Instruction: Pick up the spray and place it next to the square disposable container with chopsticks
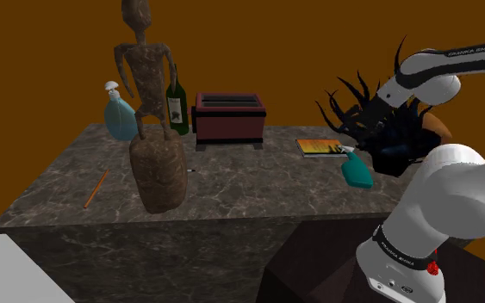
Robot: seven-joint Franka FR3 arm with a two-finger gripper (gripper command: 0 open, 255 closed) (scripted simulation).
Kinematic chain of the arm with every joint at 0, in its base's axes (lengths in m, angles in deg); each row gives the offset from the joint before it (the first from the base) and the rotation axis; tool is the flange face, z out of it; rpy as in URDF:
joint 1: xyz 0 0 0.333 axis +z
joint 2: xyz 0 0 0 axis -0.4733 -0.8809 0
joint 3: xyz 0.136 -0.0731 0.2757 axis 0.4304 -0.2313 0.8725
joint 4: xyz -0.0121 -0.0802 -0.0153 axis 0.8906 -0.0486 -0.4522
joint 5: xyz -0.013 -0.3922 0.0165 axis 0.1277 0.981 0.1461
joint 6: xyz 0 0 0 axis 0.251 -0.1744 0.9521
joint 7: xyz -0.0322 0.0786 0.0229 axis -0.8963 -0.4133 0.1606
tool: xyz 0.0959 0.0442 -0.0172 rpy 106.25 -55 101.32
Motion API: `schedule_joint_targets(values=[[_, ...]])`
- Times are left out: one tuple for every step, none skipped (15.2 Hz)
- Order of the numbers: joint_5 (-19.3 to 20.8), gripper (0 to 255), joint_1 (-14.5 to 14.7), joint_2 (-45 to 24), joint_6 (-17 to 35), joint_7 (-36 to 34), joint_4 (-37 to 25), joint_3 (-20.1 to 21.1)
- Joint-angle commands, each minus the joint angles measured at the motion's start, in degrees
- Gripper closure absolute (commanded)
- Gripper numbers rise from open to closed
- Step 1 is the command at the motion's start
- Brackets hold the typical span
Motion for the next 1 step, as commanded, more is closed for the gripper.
schedule_joint_targets(values=[[7.02, 0, 12.05, -10.44, 10.08, 14.16, -4.43, -16.91]])
